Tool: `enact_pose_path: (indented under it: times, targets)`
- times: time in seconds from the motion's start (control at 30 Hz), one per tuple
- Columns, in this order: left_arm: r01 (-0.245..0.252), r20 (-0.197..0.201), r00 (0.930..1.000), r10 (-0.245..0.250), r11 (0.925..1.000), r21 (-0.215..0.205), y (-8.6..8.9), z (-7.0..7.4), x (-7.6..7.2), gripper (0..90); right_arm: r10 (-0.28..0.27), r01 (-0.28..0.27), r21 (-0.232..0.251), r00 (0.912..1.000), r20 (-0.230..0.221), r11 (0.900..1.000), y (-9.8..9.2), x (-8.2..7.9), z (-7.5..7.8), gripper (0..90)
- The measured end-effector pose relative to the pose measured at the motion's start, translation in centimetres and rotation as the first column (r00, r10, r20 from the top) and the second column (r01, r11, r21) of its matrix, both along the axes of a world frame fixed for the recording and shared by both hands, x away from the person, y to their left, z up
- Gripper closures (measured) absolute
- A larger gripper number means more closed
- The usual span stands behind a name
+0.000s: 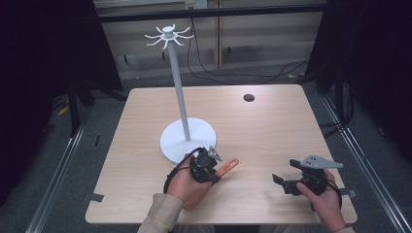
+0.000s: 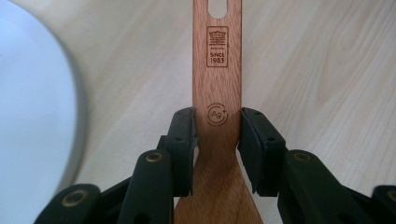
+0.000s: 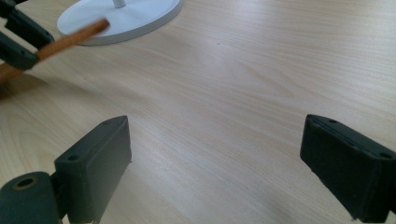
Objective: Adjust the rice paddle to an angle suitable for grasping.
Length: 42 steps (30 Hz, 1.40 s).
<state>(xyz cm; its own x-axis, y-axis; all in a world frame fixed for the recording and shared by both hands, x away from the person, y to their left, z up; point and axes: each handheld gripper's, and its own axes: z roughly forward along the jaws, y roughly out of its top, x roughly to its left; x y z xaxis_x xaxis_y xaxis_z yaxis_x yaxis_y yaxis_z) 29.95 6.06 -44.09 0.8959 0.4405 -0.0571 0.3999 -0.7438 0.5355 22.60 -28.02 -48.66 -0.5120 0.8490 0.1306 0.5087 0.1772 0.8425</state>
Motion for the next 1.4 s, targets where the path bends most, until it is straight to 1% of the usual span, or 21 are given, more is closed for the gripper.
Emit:
enact_pose_path:
  times: [0.1, 0.17, 0.4, 0.53, 0.63, 0.73, 0.77, 0.8, 0.83, 0.87, 0.93, 0.97, 1.0, 1.03, 1.07, 1.13, 1.17, 1.2, 1.33, 1.37, 1.4]
  targets:
    - [-0.046, 0.041, 0.9980, 0.049, 0.9966, -0.069, 1.2, 0.9, -0.1, 66.4, -0.002, 0.002, -0.001, 1.0000, -0.001, 1.000, 0.1, 0.0, 0.0, 7.3]
    - [-0.076, 0.068, 0.9940, 0.085, 0.9879, -0.135, 2.2, 1.8, -0.1, 66.4, -0.005, 0.005, -0.001, 1.0000, -0.001, 1.000, 0.2, 0.0, 0.0, 6.7]
    - [-0.117, 0.119, 0.9819, 0.147, 0.9667, -0.228, 3.7, 2.4, -0.3, 66.4, -0.001, 0.001, 0.001, 1.0000, 0.002, 1.000, 0.3, 0.0, 0.0, 6.3]
    - [-0.123, 0.129, 0.9773, 0.168, 0.9458, -0.300, 4.4, 2.6, -0.4, 66.5, -0.004, 0.004, 0.003, 1.0000, 0.000, 1.000, 0.2, 0.0, -0.1, 6.3]
    - [-0.138, 0.129, 0.9719, 0.197, 0.9209, -0.365, 5.0, 2.9, -0.5, 66.5, -0.005, 0.005, 0.005, 1.0000, 0.002, 1.000, 0.2, 0.0, -0.1, 6.3]
    - [-0.145, 0.136, 0.9682, 0.210, 0.9140, -0.379, 5.2, 3.0, -0.6, 66.5, -0.004, 0.004, 0.004, 1.0000, 0.002, 1.000, 0.2, 0.0, -0.1, 6.3]
    - [-0.146, 0.140, 0.9654, 0.220, 0.9025, -0.405, 5.5, 2.9, -0.7, 66.5, -0.004, 0.004, 0.006, 1.0000, 0.004, 1.000, 0.2, 0.0, -0.1, 6.3]
    - [-0.146, 0.140, 0.9654, 0.220, 0.9025, -0.405, 5.5, 2.9, -0.7, 66.5, -0.004, 0.004, 0.006, 1.0000, 0.004, 1.000, 0.2, 0.0, -0.1, 6.3]
    - [-0.152, 0.141, 0.9625, 0.232, 0.8910, -0.428, 5.7, 3.0, -0.8, 66.5, -0.005, 0.005, 0.005, 1.0000, 0.003, 1.000, 0.2, 0.0, -0.1, 6.3]
    - [-0.152, 0.141, 0.9625, 0.232, 0.8910, -0.428, 5.7, 3.0, -0.8, 66.5, -0.005, 0.005, 0.005, 1.0000, 0.003, 1.000, 0.2, 0.0, -0.1, 6.3]
    - [-0.153, 0.143, 0.9596, 0.242, 0.8754, -0.459, 6.0, 3.1, -0.9, 66.5, -0.004, 0.004, 0.006, 1.0000, 0.003, 1.000, 0.2, 0.0, -0.1, 6.3]
    - [-0.154, 0.135, 0.9595, 0.247, 0.8613, -0.484, 6.2, 3.2, -0.8, 66.5, -0.005, 0.005, 0.005, 1.0000, 0.003, 1.000, 0.2, 0.0, -0.1, 6.3]
    - [-0.154, 0.135, 0.9595, 0.247, 0.8613, -0.484, 6.2, 3.2, -0.8, 66.5, -0.005, 0.005, 0.005, 1.0000, 0.003, 1.000, 0.2, 0.0, -0.1, 6.3]
    - [-0.153, 0.123, 0.9606, 0.249, 0.8453, -0.512, 6.5, 3.3, -0.8, 66.5, -0.005, 0.005, 0.006, 1.0000, 0.007, 1.000, 0.3, 0.1, -0.2, 6.3]
    - [-0.153, 0.123, 0.9606, 0.249, 0.8453, -0.512, 6.5, 3.3, -0.8, 66.5, -0.005, 0.005, 0.006, 1.0000, 0.007, 1.000, 0.3, 0.1, -0.2, 6.3]
    - [-0.156, 0.134, 0.9553, 0.263, 0.8352, -0.527, 6.7, 3.5, -0.8, 66.4, 0.000, 0.000, 0.007, 1.0000, 0.008, 1.000, 0.3, 0.1, -0.2, 6.2]
    - [-0.154, 0.146, 0.9502, 0.275, 0.8228, -0.547, 6.9, 3.8, -0.9, 66.4, 0.002, -0.002, 0.007, 1.0000, 0.009, 1.000, 0.4, 0.1, -0.2, 6.2]
    - [-0.154, 0.146, 0.9502, 0.275, 0.8228, -0.547, 6.9, 3.8, -0.9, 66.4, 0.002, -0.002, 0.007, 1.0000, 0.009, 1.000, 0.4, 0.1, -0.2, 6.2]
    - [-0.144, 0.174, 0.9401, 0.293, 0.8050, -0.576, 7.3, 4.6, -1.1, 66.4, -0.007, 0.007, 0.006, 1.0000, 0.007, 1.000, 0.3, 0.0, -0.1, 6.1]
    - [-0.150, 0.177, 0.9348, 0.308, 0.7939, -0.589, 7.3, 5.0, -1.1, 66.4, -0.005, 0.005, 0.009, 1.0000, 0.008, 1.000, 0.2, 0.0, -0.1, 6.0]
    - [-0.150, 0.177, 0.9348, 0.308, 0.7939, -0.589, 7.3, 5.0, -1.1, 66.4, -0.005, 0.005, 0.009, 1.0000, 0.008, 1.000, 0.2, 0.0, -0.1, 6.0]
